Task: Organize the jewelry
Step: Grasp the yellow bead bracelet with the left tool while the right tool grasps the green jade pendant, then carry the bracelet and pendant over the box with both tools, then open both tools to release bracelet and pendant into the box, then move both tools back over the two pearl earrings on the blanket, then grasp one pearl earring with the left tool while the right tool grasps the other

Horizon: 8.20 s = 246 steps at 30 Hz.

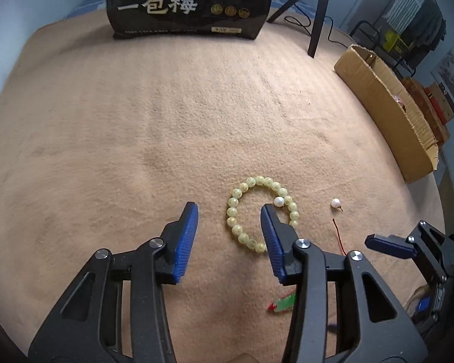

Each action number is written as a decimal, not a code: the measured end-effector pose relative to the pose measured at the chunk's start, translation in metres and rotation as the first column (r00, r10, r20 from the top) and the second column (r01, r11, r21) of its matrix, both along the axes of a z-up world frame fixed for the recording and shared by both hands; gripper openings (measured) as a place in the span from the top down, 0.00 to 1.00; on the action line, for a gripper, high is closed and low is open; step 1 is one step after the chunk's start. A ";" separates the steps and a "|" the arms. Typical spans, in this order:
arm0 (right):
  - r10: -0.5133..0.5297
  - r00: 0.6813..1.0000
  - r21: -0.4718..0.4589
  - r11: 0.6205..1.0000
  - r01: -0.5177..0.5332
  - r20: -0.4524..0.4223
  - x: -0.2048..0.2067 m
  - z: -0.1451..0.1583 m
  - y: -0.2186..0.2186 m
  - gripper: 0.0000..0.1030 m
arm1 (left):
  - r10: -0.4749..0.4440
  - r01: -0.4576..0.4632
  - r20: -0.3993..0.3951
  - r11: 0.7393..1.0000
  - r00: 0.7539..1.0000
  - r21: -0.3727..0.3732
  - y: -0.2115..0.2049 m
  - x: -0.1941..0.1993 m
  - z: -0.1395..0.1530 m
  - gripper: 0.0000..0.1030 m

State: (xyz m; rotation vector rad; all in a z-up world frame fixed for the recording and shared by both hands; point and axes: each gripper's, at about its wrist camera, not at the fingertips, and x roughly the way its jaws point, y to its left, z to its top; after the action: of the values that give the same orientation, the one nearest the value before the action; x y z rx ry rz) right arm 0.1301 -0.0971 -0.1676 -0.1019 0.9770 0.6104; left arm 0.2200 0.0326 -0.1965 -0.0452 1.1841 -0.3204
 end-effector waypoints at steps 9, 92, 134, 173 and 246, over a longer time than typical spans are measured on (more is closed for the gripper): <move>0.062 0.998 -0.025 0.998 -0.062 -0.001 -0.003 -0.012 0.022 0.39 | -0.018 0.015 0.026 0.996 0.999 0.092 -0.012 0.005 -0.015 0.73; -0.358 0.909 0.001 0.931 0.366 0.213 0.051 0.111 -0.249 0.86 | -0.138 0.205 0.348 0.965 0.927 -0.162 -0.230 0.049 0.135 0.95; -0.474 0.870 -0.101 0.867 0.488 0.138 0.078 0.060 -0.283 0.32 | -0.168 0.192 0.359 0.981 0.918 -0.030 -0.287 0.078 0.104 0.38; -0.373 0.900 -0.073 0.915 0.398 0.226 0.015 0.124 -0.185 0.22 | -0.003 0.004 0.390 1.000 0.921 -0.002 -0.084 -0.020 0.167 0.37; 0.009 1.000 -0.067 0.998 -0.010 -0.008 0.074 0.010 -0.032 0.93 | -0.125 0.110 0.124 0.986 0.984 0.124 -0.017 -0.012 0.012 0.94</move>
State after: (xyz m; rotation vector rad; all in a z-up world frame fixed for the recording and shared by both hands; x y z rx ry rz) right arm 0.2041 -0.1287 -0.1578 -0.1637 1.0052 0.5874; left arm 0.2084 0.0157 -0.1844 0.1465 1.0741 -0.3526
